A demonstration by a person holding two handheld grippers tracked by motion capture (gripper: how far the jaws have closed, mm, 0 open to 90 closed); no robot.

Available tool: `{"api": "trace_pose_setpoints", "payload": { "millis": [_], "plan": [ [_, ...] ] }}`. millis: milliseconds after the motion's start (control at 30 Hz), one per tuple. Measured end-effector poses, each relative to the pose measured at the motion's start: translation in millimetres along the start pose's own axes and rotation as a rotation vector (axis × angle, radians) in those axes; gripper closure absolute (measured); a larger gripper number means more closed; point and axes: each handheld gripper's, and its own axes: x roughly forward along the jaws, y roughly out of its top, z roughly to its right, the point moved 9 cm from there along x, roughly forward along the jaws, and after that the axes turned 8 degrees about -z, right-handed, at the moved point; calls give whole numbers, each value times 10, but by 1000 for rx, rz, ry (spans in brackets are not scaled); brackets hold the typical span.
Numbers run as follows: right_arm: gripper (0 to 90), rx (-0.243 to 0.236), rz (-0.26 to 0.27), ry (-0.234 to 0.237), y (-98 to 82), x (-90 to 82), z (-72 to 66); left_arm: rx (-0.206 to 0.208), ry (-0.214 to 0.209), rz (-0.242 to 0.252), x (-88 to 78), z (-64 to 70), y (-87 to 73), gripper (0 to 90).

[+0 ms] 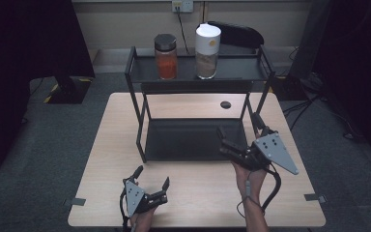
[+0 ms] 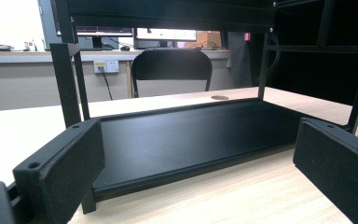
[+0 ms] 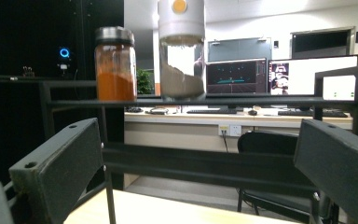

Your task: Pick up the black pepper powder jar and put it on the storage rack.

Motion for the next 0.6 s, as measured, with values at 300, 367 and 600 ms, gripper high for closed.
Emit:
{"api": "trace_pose_setpoints", "payload": {
  "millis": [300, 367, 600],
  "plan": [
    [0, 1, -25, -42, -281, -171, 20, 0, 0, 0, 0, 0, 0, 14],
    [0, 6, -26, -58, -374, -195, 28, 0, 0, 0, 0, 0, 0, 14],
    [0, 11, -52, -88, -665, -279, 35, 0, 0, 0, 0, 0, 0, 13]
  ]
}}
